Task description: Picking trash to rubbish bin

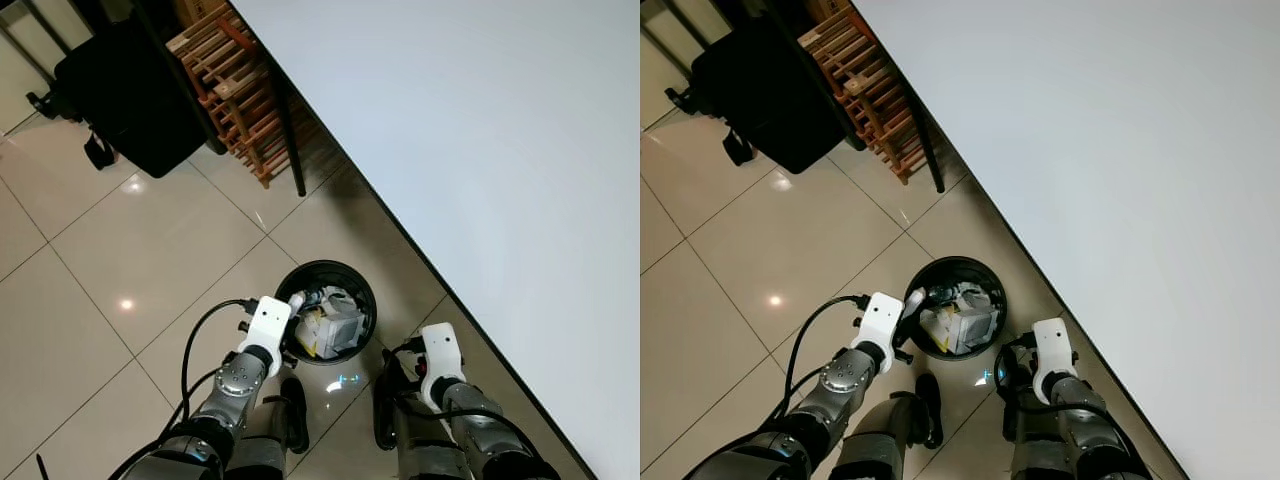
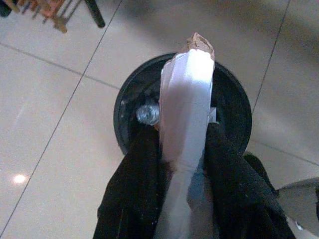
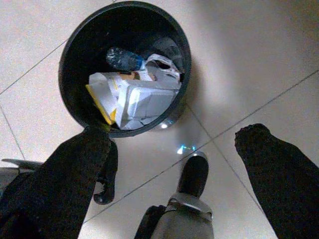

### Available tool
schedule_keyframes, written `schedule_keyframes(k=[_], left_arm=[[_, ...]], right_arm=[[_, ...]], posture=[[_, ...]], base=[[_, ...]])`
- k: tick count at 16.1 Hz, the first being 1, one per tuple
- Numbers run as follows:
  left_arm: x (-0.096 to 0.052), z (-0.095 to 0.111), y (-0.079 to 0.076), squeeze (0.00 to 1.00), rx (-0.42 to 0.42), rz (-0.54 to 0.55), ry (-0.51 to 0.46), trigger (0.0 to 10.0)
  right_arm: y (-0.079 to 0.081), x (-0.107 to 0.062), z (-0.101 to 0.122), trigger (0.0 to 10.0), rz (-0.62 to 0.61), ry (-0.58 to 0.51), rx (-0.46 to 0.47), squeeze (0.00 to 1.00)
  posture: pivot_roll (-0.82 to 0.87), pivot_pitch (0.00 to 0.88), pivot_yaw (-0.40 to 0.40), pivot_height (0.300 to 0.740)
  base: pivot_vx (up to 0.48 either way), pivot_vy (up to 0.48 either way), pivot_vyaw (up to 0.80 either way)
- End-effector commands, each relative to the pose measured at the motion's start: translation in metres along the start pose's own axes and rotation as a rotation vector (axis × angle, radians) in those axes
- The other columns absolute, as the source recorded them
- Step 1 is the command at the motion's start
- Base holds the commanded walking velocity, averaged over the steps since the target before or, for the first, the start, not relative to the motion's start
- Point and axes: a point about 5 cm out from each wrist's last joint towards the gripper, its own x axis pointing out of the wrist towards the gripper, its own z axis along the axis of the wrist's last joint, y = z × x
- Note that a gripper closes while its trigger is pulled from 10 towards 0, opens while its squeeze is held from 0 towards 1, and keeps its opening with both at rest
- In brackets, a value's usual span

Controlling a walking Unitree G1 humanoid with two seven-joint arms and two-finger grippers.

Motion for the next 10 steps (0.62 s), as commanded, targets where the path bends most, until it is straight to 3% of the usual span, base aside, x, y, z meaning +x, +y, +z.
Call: schedule_keyframes(k=[1,4,10], left_arm=[[-0.009,-0.024,-0.002,0.00,-0.011,0.003,0.092,10.0],[-0.010,-0.029,-0.003,0.00,0.011,-0.020,0.129,10.0],[-0.008,-0.025,0.000,0.00,0.053,-0.033,0.154,10.0]], right_arm=[[0.008,-0.004,-0.016,10.0,0.044,0.058,0.009,0.00],[0.023,-0.006,-0.019,10.0,0.163,0.067,-0.013,0.00],[0.028,-0.009,-0.021,10.0,0.196,0.065,-0.012,0.00]], posture=[[0.01,0.372,0.113,0.740],[-0.01,0.382,0.105,0.740],[-0.02,0.395,0.096,0.740]], base=[[0.000,0.000,0.00],[0.000,0.000,0.00],[0.000,0.000,0.00]])
